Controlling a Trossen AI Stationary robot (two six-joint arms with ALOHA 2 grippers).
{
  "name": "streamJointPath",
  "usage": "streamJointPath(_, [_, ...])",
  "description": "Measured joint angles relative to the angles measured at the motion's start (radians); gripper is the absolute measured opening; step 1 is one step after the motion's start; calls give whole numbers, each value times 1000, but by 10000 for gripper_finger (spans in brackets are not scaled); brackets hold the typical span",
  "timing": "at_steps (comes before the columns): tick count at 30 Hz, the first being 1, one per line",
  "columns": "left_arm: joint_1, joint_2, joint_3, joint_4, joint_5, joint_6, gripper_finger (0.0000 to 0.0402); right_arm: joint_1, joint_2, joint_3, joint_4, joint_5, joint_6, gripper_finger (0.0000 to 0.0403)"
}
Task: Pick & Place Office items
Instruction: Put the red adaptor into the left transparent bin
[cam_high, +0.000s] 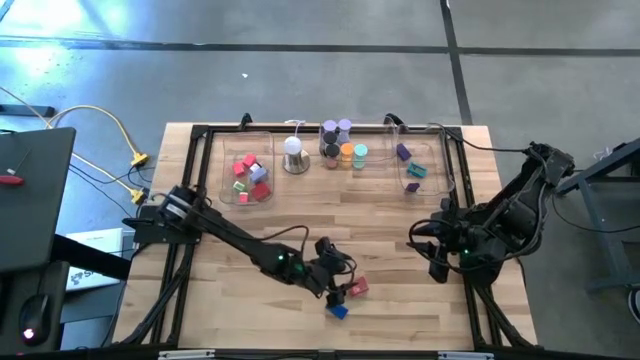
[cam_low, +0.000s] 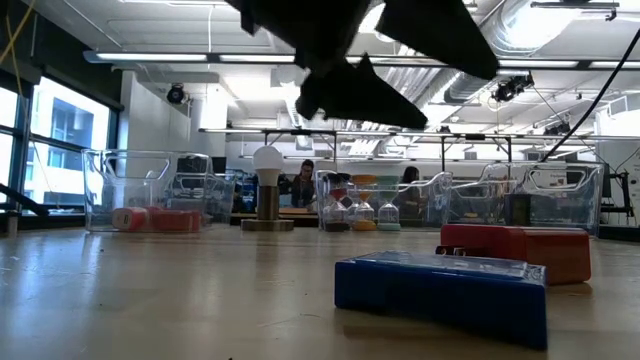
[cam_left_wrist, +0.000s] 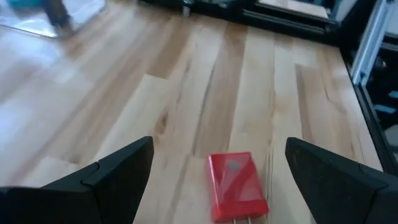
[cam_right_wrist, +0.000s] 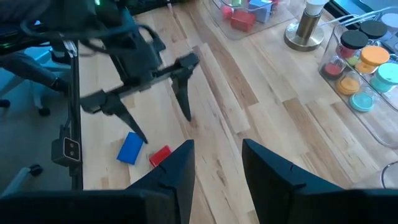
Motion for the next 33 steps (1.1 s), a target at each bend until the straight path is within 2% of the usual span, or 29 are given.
streamJointPath(5, [-17,40,-1,62,23,68,355,0,0,0,0,5,2,121])
streamJointPath(13, [-30,89,-1,126,74,89,355,0,2,0,2,13,8,121])
streamJointPath(33, [-21,163,-1,222,59,112,355,0,6,0,4,12,11,121])
